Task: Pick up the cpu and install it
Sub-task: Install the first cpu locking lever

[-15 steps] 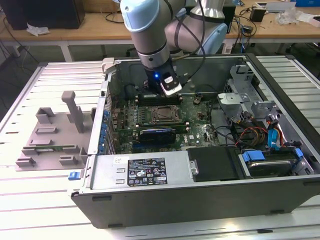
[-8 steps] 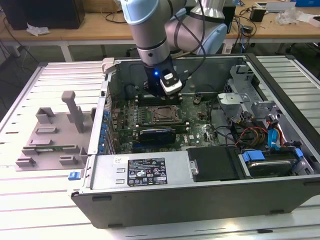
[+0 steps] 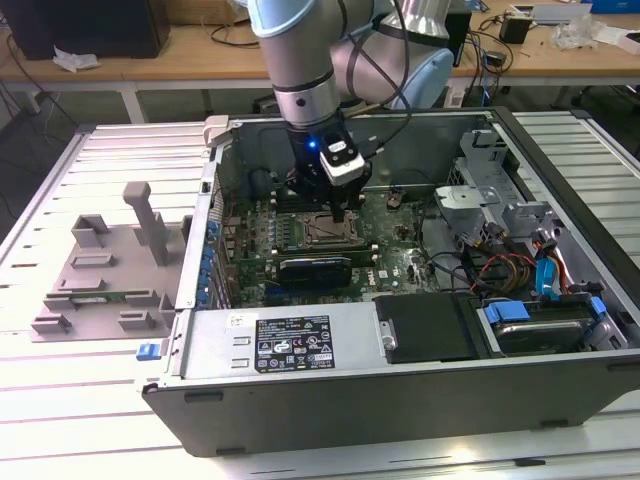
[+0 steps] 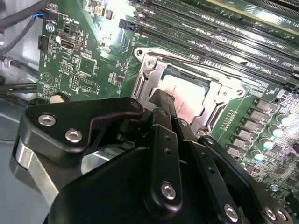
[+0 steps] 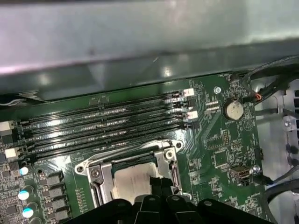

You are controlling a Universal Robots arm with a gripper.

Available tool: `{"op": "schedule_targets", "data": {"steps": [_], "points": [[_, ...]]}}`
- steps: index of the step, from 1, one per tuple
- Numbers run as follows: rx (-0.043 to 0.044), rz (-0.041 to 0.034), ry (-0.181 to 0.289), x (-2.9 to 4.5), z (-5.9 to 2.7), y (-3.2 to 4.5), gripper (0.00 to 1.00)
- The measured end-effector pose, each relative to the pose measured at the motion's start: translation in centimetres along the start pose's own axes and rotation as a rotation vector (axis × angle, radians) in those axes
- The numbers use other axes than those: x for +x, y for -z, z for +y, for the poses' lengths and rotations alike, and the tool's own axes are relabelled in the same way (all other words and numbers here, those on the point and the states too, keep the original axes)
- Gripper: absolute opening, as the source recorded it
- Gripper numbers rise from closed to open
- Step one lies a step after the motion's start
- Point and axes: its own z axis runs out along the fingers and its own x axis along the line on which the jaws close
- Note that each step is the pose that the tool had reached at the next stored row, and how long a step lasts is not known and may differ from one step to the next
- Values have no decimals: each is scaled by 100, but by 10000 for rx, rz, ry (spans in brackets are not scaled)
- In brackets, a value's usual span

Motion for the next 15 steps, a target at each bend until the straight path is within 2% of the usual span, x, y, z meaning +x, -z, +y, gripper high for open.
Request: {"op": "schedule_targets", "data": {"steps": [1,2,3,4,5,7,8,9,10,15], "points": [[4,34,2,-2,1,-1,11],[33,196,14,-8,3,-4,11],[65,391,26,-16,4,-6,11],[103,660,46,-31,7,-10,11],[160,1041,69,-53,10,-17,11],[228,1444,99,-80,14,-24,11],[309,1943,134,-113,19,-32,11],[363,2259,154,-128,22,-37,11],[396,2446,167,-133,23,-38,11],[401,2478,170,-134,23,-37,11]]}}
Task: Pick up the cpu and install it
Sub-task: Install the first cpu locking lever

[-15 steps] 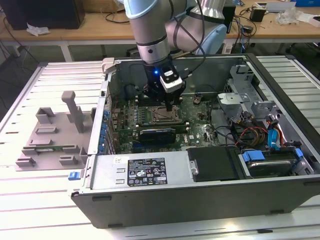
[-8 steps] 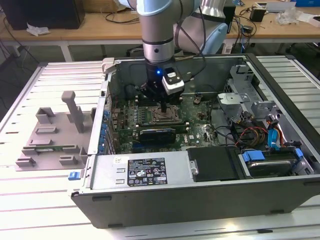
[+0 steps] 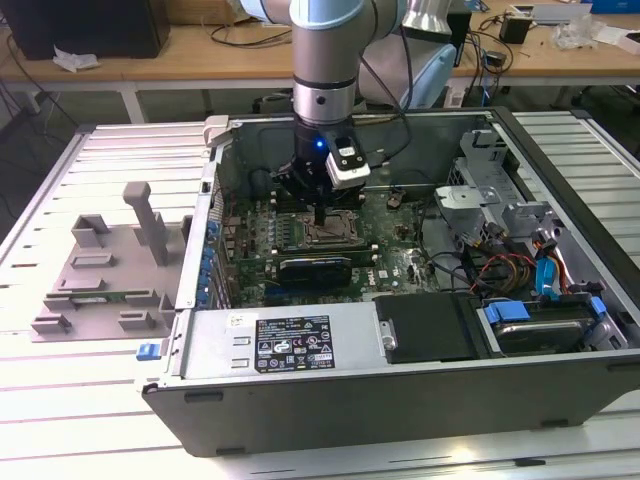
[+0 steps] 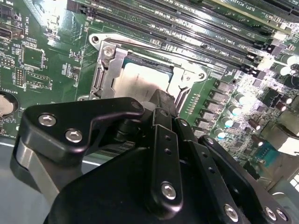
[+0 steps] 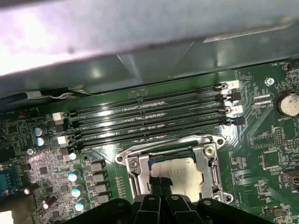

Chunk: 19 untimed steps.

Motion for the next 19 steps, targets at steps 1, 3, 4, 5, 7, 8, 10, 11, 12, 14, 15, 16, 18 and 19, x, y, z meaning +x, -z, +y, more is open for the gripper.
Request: {"op": "schedule_targets", "data": {"steps": [1,3,4,5,7,8,10,11,12,14,15,16,18,19], "points": [[-1,-1,0,0,0,6,11],[1,0,1,0,-4,48,11],[1,0,0,1,-7,93,11],[0,0,0,1,-9,118,11],[0,0,0,2,-12,168,11],[2,1,1,2,-13,184,11],[-28,-166,28,7,-15,191,11],[-52,-303,30,9,-16,190,11],[-114,-656,66,9,-20,190,11],[-166,-911,187,3,-47,185,11],[-173,-936,243,0,-65,182,11],[-177,-947,329,-2,-79,181,11],[-182,-955,454,-5,-91,180,11],[-183,-958,500,-7,-102,179,11]]}}
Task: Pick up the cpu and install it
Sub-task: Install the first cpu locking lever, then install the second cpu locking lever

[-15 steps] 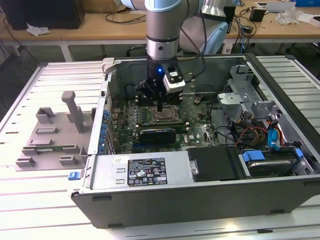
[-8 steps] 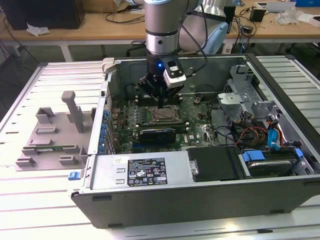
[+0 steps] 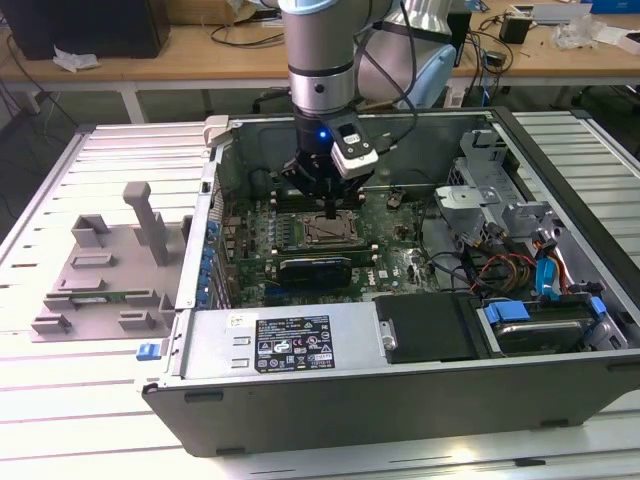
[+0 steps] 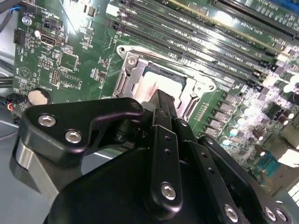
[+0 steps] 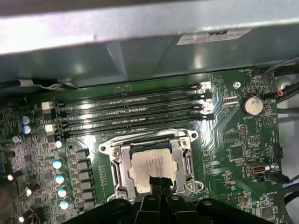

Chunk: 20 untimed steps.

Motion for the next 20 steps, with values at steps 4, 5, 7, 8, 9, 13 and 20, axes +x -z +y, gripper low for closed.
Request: {"op": "schedule_targets", "data": {"steps": [4,5,7,8,9,13,20], "points": [[-16,-10,177,-7,-59,-4,11],[-18,-11,193,-7,-63,-3,11],[-23,-10,204,-10,-65,33,11],[-24,-11,210,-12,-66,51,11],[-25,-11,214,-13,-67,66,11],[-27,-12,229,-17,-69,114,11],[-27,-12,237,-18,-70,128,11]]}}
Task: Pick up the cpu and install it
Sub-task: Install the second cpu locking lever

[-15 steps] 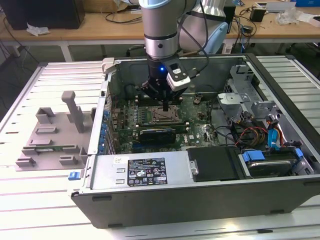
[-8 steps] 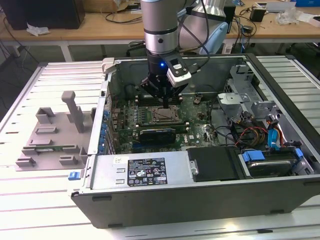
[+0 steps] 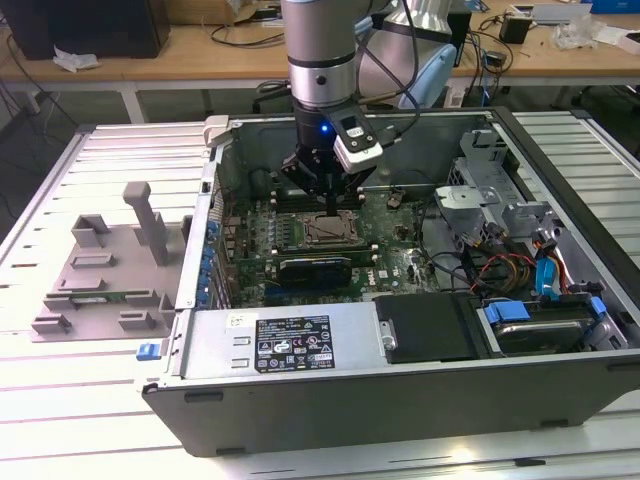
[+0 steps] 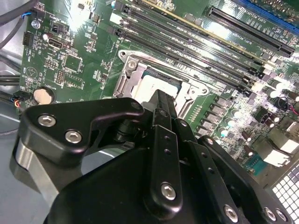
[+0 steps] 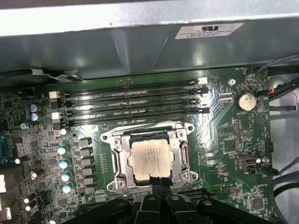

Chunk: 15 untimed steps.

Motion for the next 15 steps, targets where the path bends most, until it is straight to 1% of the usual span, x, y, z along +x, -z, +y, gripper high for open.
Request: {"op": "schedule_targets", "data": {"steps": [7,8,11,14,15], "points": [[0,0,4,0,0,6,11],[4,1,7,-1,-6,7,11],[0,0,4,-7,-67,2,11],[-1,-1,20,-8,-82,-1,11],[-12,-8,137,-6,-83,-7,11]]}}
